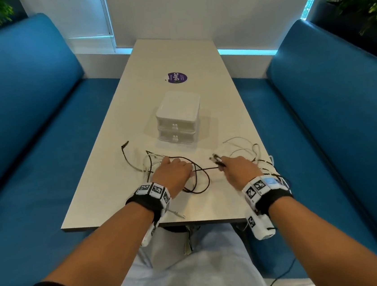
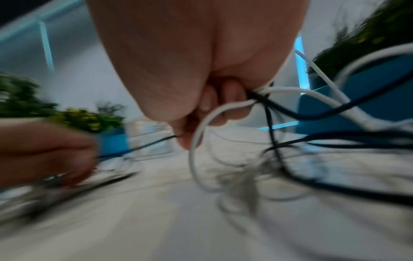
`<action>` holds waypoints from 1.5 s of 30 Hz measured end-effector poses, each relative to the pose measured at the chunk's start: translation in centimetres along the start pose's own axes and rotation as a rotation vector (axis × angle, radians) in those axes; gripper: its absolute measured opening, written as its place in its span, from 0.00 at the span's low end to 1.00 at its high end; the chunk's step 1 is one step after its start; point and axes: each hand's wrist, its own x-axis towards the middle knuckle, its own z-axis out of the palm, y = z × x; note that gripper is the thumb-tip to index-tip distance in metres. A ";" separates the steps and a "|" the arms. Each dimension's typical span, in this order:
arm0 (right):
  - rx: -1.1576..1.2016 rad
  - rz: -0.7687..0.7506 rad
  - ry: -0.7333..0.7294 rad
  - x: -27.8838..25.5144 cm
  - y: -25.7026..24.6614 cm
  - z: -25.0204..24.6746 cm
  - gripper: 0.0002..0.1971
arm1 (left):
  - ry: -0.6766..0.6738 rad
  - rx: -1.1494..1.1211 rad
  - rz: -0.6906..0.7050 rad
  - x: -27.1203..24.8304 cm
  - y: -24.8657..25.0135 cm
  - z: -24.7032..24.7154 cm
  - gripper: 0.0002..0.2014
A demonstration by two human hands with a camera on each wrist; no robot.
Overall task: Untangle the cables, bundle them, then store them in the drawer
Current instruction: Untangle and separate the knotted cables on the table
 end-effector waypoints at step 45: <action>0.291 0.113 0.239 0.0 1.3 0.3 0.16 | 0.107 -0.141 -0.006 1.6 1.0 -1.6 0.12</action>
